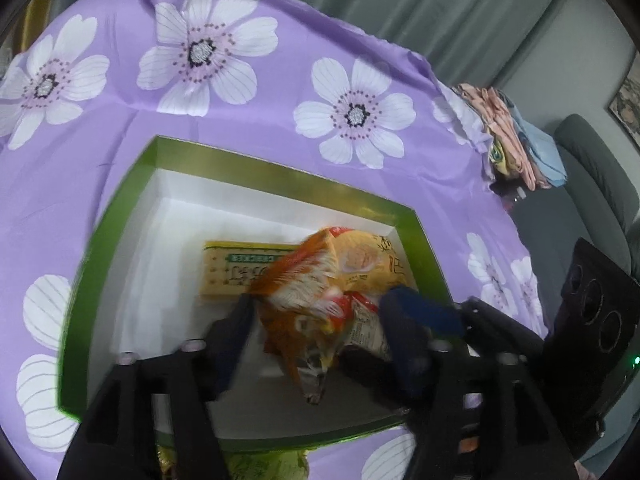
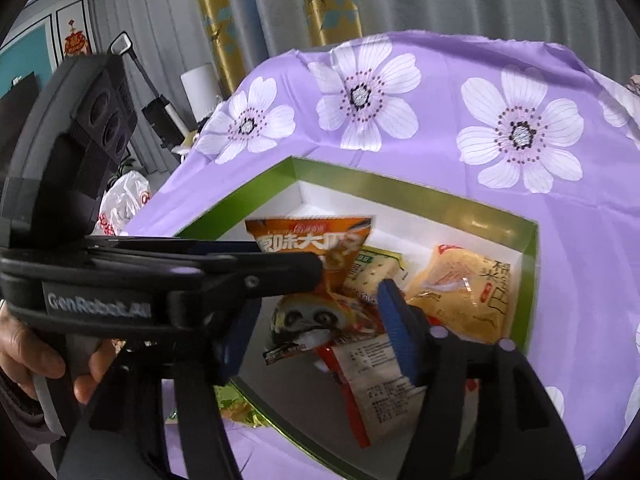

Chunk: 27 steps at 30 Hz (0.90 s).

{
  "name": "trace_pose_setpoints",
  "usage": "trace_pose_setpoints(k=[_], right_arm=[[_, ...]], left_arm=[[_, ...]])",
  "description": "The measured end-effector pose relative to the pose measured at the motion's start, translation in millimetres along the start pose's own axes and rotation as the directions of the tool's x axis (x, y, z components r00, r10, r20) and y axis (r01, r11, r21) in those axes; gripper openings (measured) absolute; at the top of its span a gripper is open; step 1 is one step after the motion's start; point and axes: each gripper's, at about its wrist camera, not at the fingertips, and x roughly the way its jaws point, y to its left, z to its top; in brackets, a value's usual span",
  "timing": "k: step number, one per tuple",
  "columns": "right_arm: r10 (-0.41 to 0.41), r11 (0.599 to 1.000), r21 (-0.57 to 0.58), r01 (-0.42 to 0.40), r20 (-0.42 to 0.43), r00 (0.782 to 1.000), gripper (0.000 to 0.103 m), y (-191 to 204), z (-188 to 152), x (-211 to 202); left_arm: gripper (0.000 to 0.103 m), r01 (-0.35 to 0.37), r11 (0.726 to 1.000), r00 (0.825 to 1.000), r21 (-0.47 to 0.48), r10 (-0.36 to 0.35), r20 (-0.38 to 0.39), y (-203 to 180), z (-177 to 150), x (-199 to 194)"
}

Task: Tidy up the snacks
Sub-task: 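Open the right gripper to release the chip bag, withdraw, then reach the right gripper to the white peanut packet and close on it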

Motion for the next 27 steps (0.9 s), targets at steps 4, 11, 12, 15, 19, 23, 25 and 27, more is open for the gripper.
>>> trace_pose_setpoints(k=[4, 11, 12, 15, 19, 23, 25, 27], right_arm=[[-0.004, 1.000, 0.028, 0.003, 0.018, 1.000, 0.063, -7.5, -3.0, -14.8], [0.000, 0.997, 0.077, -0.004, 0.059, 0.998, 0.067, -12.4, -16.4, -46.5], [0.009, 0.996, 0.084, -0.014, 0.066, 0.998, 0.068, -11.7, -19.3, -52.2], [0.019, 0.996, 0.087, -0.026, 0.080, 0.997, 0.069, -5.5, -25.9, -64.4], [0.035, 0.996, 0.080, -0.042, 0.086, 0.996, 0.071, 3.8, -34.3, -75.7], [0.056, 0.996, 0.071, -0.061, 0.073, 0.996, 0.073, 14.3, -46.2, -82.7], [0.063, 0.996, 0.067, -0.066, 0.058, 0.996, 0.073, 18.9, -52.1, -83.5], [0.061, 0.996, 0.059, -0.063, 0.045, 0.997, 0.073, 24.3, -58.6, -83.6]], left_arm=[[0.073, -0.013, 1.000, 0.998, 0.002, 0.013, 0.054, 2.2, 0.3, -23.8], [0.076, -0.057, 0.998, 0.989, -0.002, 0.057, 0.133, 8.3, -7.0, -70.8], [0.076, -0.062, 0.998, 0.988, -0.009, 0.063, 0.142, 9.7, -10.0, -78.3], [0.078, -0.071, 0.997, 0.985, -0.034, 0.075, 0.156, 13.7, -20.6, -96.4], [0.078, -0.089, 0.994, 0.980, -0.071, 0.100, 0.171, 21.0, -40.7, -117.7], [0.078, -0.113, 0.988, 0.979, -0.105, 0.128, 0.160, 30.1, -63.6, -130.2], [0.078, -0.140, 0.982, 0.976, -0.123, 0.158, 0.149, 35.3, -75.8, -136.0], [0.078, -0.144, 0.979, 0.976, -0.142, 0.164, 0.143, 39.4, -86.1, -140.7]])
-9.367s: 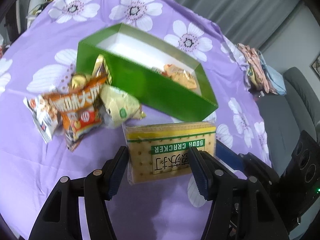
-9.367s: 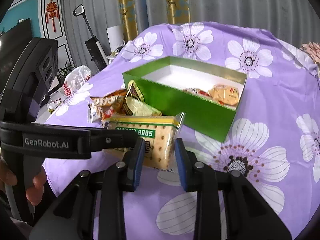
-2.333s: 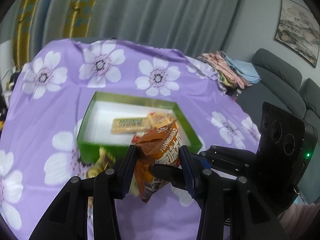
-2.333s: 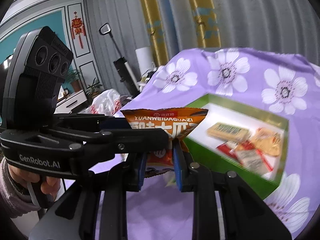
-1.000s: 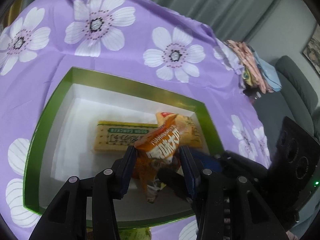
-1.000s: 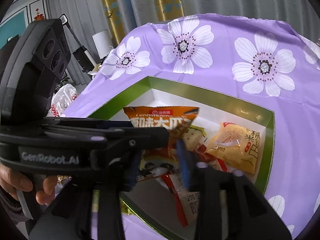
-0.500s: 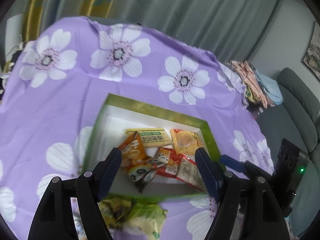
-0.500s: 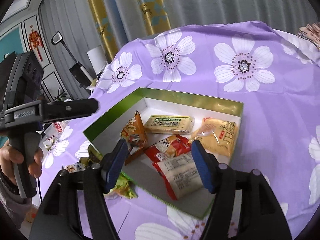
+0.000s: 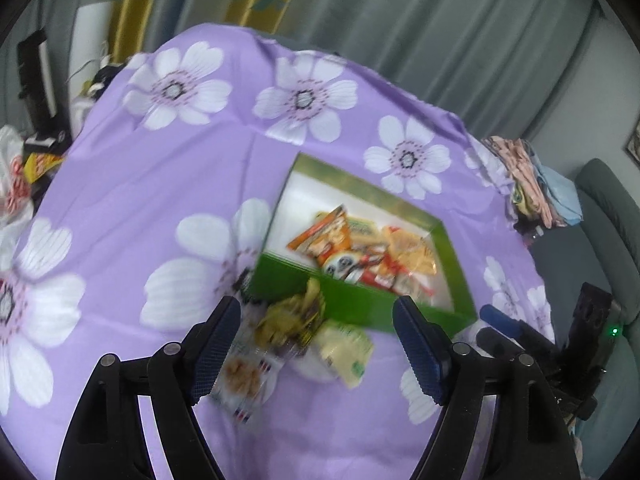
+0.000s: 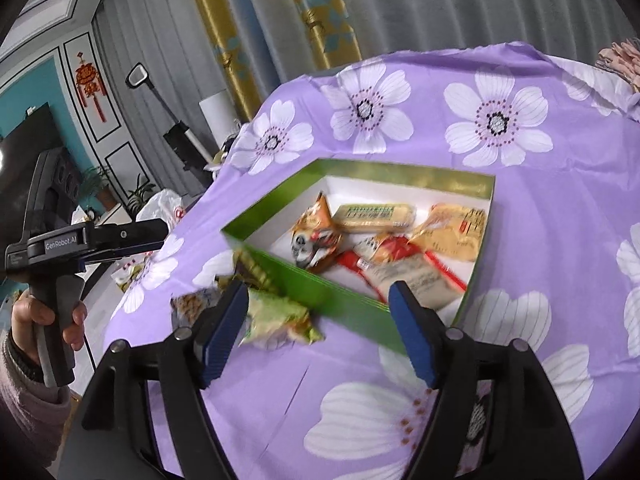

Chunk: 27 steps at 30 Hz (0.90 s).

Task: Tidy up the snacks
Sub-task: 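Reach the right gripper to the white peanut packet and close on it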

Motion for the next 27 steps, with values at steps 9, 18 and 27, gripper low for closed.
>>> trace_pose_setpoints(k=[9, 18, 27], right_arm=[[0.021, 1.000, 0.005, -0.021, -0.045, 0.999, 0.074, 12.9, -24.7, -1.6], [0.092, 0.996, 0.003, -0.092, -0.120, 0.989, 0.074, 36.0, -47.7, 11.9], [0.152, 0.987, -0.029, -0.161, -0.199, 0.968, 0.074, 67.5, -55.4, 39.5]], left_arm=[[0.078, -0.046, 0.998, 0.998, -0.053, 0.044, -0.050, 26.6, -38.8, -9.9], [0.078, -0.079, 0.993, 0.993, -0.087, 0.071, -0.091, 48.7, -65.9, -7.0], [0.078, -0.055, 0.991, 0.995, -0.125, 0.045, -0.085, 68.6, -71.9, -10.1]])
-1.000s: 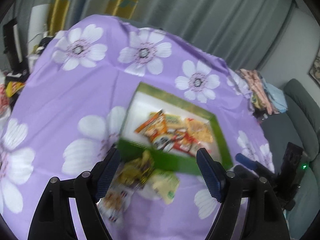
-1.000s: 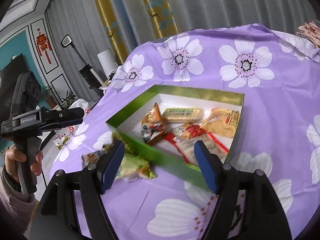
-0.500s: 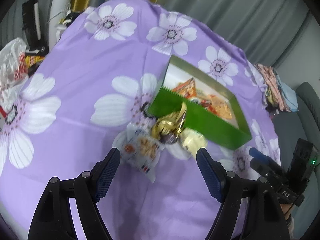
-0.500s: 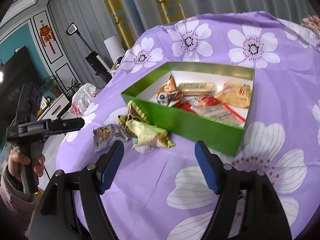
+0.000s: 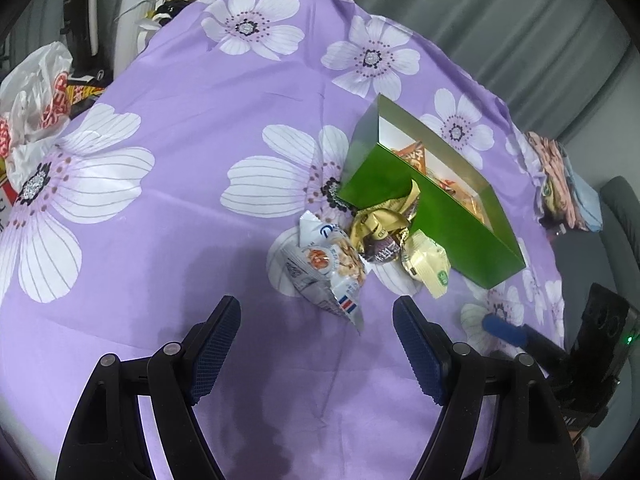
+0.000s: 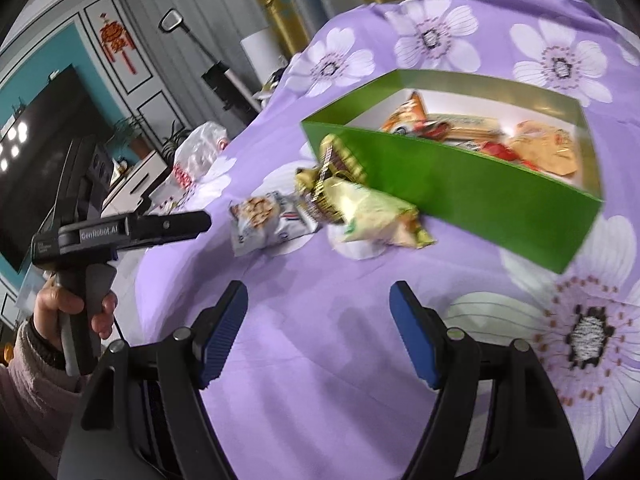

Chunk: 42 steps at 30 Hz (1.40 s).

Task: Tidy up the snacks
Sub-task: 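Reach the right gripper to the white peanut packet and close on it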

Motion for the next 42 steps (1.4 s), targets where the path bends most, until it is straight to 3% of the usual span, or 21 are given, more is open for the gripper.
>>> trace_pose_setpoints(k=[20, 34, 35, 38, 42], right_arm=[[0.107, 0.994, -0.023, -0.108, -0.054, 0.993, 0.074, 33.5, 9.9, 51.1], [0.153, 0.988, 0.012, -0.152, -0.068, 0.986, 0.075, 36.7, 32.4, 90.0], [0.152, 0.988, 0.010, -0.152, -0.071, 0.986, 0.075, 37.3, 33.4, 92.6], [0.155, 0.988, 0.015, -0.154, -0.089, 0.984, 0.073, 37.2, 35.8, 99.8], [0.148, 0.989, 0.010, -0.148, -0.100, 0.984, 0.062, 35.4, 35.8, 103.8]], left_arm=[[0.078, 0.059, 0.998, 0.998, -0.013, -0.059, 0.020, 11.4, 18.3, 10.8], [0.078, 0.104, 0.993, 0.993, 0.047, -0.101, -0.066, 1.4, 36.1, 34.7], [0.077, 0.112, 0.992, 0.991, 0.055, -0.108, -0.075, 0.2, 37.8, 37.7], [0.060, 0.133, 0.990, 0.987, 0.054, -0.127, -0.098, -0.1, 40.3, 45.7], [0.047, 0.128, 0.989, 0.985, 0.075, -0.118, -0.124, -1.8, 38.0, 52.6]])
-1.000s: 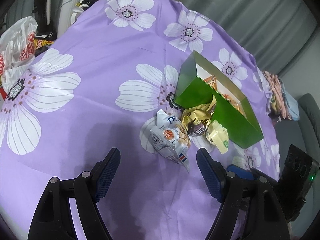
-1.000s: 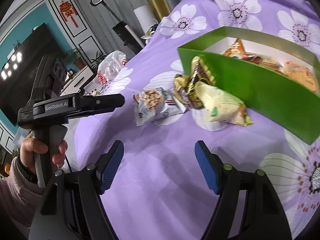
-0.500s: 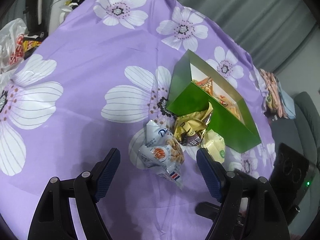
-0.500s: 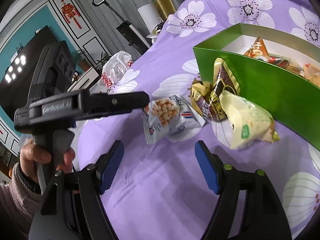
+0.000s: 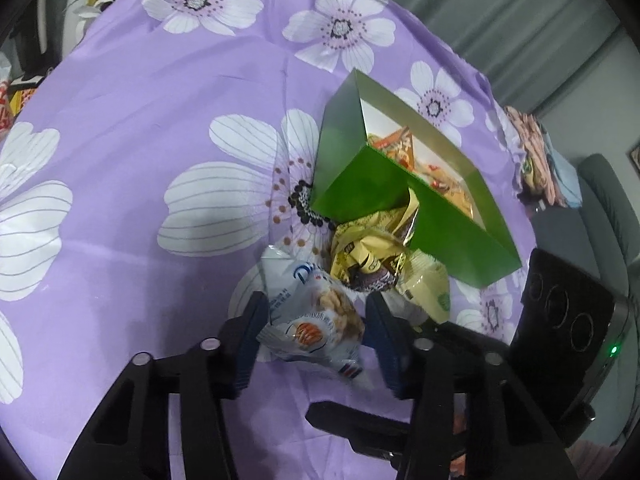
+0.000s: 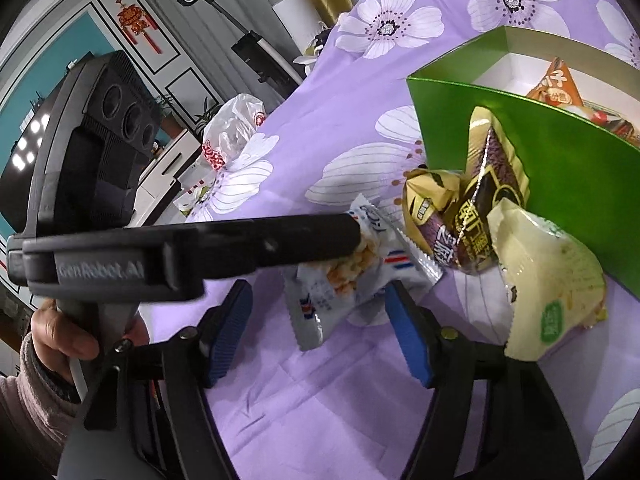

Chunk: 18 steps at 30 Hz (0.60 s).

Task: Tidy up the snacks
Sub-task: 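Reach the right gripper to the white peanut packet and close on it, then lift the peanut packet with the right gripper and carry it over the green box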

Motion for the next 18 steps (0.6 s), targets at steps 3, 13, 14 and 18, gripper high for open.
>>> trace_pose_setpoints(k=[3, 13, 14, 18], right_arm=[[-0.004, 1.000, 0.012, 0.004, -0.020, 1.000, 0.045, -6.7, -0.2, 3.2], [-0.005, 1.000, -0.024, 0.004, -0.016, 1.000, 0.031, -3.6, -7.3, 1.0], [-0.008, 0.999, -0.039, 0.008, -0.011, 1.000, 0.031, -0.8, -9.4, -1.8], [-0.023, 0.997, -0.077, 0.023, 0.002, 1.000, 0.030, 4.8, -18.5, -13.4]], left_arm=[[0.042, 0.012, 1.000, 1.000, -0.004, -0.012, -0.009, 2.0, -1.5, 1.5], [0.039, 0.012, 0.999, 1.000, 0.031, -0.012, -0.016, -6.0, -12.8, 1.3], [0.039, 0.015, 0.999, 1.000, 0.033, -0.015, -0.013, -7.0, -14.9, -0.3], [0.039, 0.026, 0.999, 1.000, 0.043, -0.026, -0.010, -14.7, -23.1, -5.3]])
